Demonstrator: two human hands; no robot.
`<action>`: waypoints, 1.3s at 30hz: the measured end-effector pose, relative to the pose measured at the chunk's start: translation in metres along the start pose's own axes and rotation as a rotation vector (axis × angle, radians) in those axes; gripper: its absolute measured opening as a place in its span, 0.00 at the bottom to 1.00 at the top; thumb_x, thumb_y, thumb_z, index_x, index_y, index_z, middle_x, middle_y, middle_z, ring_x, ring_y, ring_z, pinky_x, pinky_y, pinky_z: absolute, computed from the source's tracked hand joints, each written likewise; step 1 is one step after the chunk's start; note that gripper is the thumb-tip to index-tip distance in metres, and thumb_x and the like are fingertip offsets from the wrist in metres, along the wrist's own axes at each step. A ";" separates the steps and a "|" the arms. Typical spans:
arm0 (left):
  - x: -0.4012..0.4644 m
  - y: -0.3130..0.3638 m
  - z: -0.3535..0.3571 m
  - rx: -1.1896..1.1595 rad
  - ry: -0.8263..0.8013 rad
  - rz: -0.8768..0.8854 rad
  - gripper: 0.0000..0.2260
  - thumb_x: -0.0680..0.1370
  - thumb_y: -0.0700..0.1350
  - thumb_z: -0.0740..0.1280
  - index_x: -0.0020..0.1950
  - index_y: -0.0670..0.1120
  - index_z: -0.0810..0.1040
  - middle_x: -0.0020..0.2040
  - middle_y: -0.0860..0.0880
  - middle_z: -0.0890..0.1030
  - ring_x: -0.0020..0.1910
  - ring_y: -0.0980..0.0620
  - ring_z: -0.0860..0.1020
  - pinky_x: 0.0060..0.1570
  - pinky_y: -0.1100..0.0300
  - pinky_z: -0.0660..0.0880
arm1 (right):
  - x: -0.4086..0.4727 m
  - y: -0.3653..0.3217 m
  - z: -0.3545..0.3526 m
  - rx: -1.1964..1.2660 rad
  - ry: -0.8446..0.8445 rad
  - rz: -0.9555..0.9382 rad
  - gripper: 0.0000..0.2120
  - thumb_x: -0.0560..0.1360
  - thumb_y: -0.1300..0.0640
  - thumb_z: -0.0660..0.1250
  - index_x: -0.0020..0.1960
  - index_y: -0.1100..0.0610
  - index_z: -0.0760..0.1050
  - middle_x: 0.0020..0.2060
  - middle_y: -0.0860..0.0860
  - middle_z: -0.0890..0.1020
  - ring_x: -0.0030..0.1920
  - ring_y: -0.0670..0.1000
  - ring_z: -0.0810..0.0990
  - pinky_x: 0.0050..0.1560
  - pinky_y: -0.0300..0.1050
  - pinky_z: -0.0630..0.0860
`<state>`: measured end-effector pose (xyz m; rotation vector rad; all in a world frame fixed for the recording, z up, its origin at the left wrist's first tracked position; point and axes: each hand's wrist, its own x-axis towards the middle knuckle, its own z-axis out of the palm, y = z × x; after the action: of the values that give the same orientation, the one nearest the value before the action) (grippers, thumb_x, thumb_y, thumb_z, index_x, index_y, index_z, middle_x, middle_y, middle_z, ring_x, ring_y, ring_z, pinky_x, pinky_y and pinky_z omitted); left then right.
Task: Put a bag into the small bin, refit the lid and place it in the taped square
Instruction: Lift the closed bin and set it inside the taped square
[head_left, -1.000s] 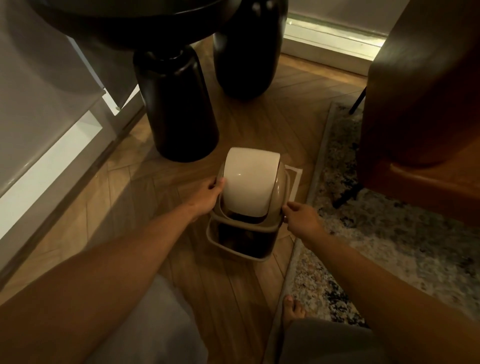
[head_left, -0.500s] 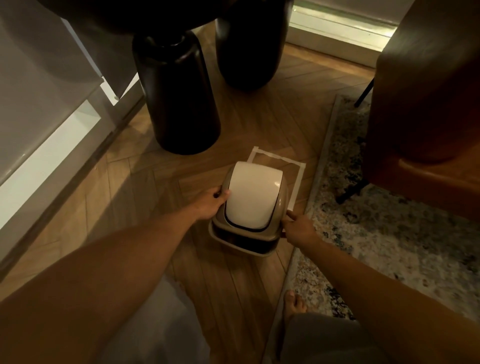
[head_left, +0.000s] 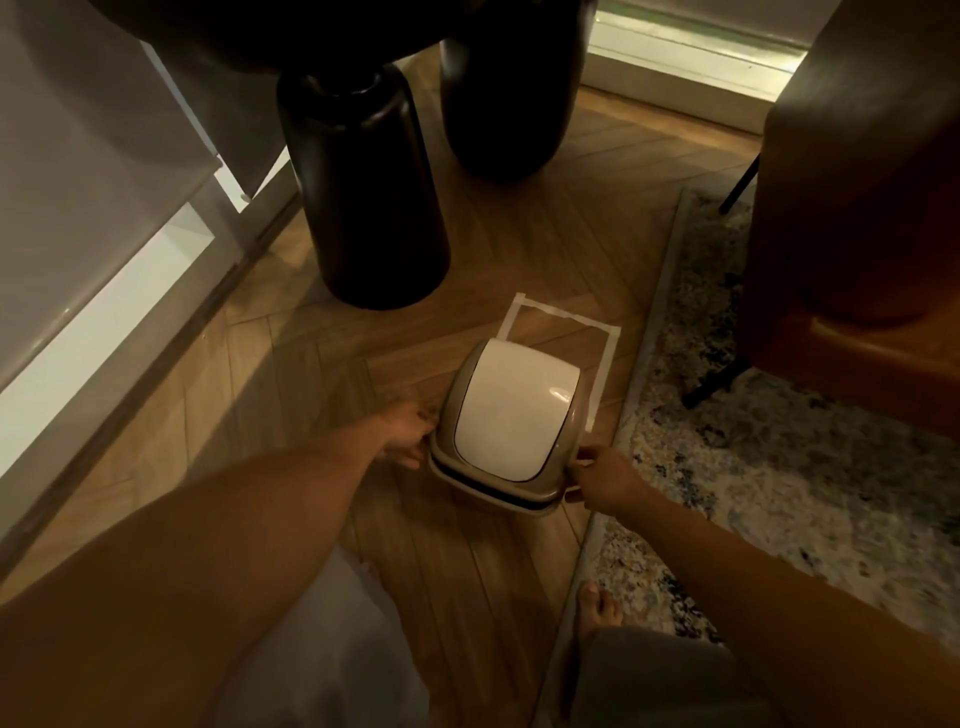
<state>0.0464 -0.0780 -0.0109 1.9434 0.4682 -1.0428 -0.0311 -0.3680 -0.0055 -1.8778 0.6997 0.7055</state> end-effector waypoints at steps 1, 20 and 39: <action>0.000 -0.003 0.000 -0.031 -0.025 -0.026 0.09 0.87 0.46 0.58 0.66 0.47 0.71 0.49 0.46 0.77 0.42 0.48 0.80 0.45 0.51 0.81 | -0.002 0.000 -0.001 -0.003 -0.018 0.007 0.19 0.84 0.62 0.66 0.74 0.67 0.71 0.53 0.67 0.86 0.36 0.54 0.82 0.23 0.35 0.73; 0.011 -0.020 -0.004 -0.067 -0.059 -0.010 0.10 0.84 0.33 0.61 0.48 0.47 0.73 0.47 0.44 0.77 0.41 0.49 0.79 0.33 0.59 0.82 | 0.003 0.014 -0.007 0.052 -0.171 0.054 0.17 0.81 0.66 0.69 0.69 0.64 0.73 0.58 0.65 0.86 0.49 0.58 0.87 0.45 0.47 0.77; -0.011 0.059 0.009 0.121 0.078 0.586 0.21 0.87 0.46 0.57 0.81 0.51 0.64 0.79 0.49 0.67 0.77 0.49 0.65 0.66 0.61 0.64 | -0.008 -0.035 -0.013 -0.384 0.129 -0.675 0.23 0.88 0.50 0.57 0.82 0.53 0.65 0.75 0.50 0.72 0.70 0.52 0.74 0.63 0.35 0.68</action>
<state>0.0740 -0.1181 0.0262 2.0500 -0.1314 -0.6265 -0.0083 -0.3663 0.0255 -2.3384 -0.0307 0.2887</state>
